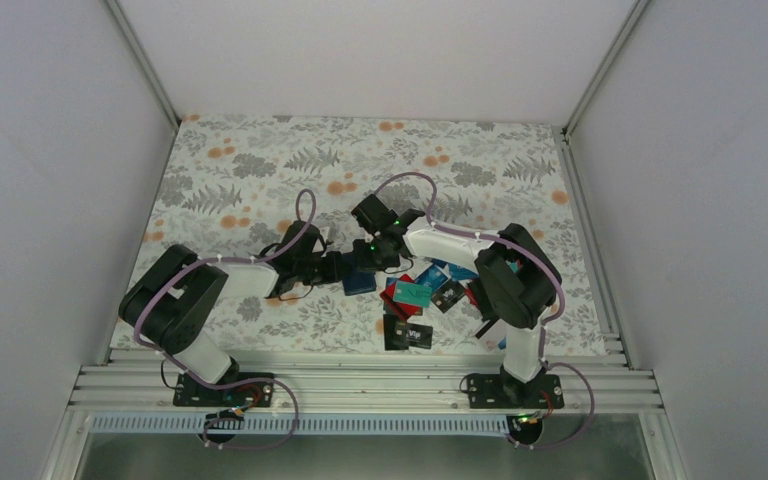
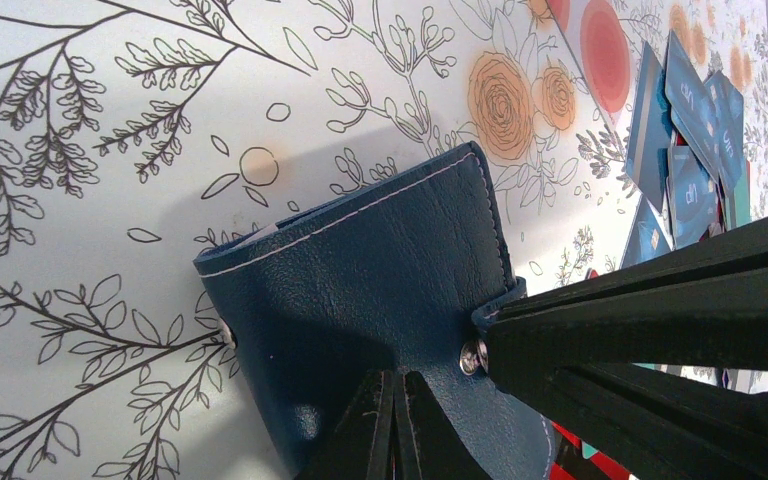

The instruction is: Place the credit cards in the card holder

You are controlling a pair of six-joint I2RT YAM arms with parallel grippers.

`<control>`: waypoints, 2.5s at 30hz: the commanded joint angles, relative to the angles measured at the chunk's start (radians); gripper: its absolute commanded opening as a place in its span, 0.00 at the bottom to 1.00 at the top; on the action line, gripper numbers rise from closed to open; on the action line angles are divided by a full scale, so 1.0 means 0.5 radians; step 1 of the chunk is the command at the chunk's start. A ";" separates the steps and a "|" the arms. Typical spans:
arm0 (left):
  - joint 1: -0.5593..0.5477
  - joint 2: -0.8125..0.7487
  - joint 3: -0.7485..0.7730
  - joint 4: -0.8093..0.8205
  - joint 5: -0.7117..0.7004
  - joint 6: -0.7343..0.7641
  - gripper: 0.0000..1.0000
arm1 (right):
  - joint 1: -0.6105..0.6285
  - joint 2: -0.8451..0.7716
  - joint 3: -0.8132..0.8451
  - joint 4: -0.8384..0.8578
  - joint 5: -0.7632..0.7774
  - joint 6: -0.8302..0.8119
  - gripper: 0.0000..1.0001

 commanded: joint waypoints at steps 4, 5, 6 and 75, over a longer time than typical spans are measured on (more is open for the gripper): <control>-0.020 0.089 -0.059 -0.176 -0.009 0.001 0.02 | 0.049 0.094 -0.012 0.103 -0.014 0.043 0.04; -0.019 0.091 -0.059 -0.177 -0.009 0.001 0.02 | 0.050 0.093 -0.015 0.104 -0.014 0.045 0.04; -0.022 0.090 -0.060 -0.177 -0.009 0.002 0.02 | 0.052 0.094 -0.020 0.103 -0.018 0.046 0.04; -0.019 -0.160 0.249 -0.669 -0.277 0.112 0.02 | -0.417 0.080 -0.487 0.515 -1.112 -0.328 0.27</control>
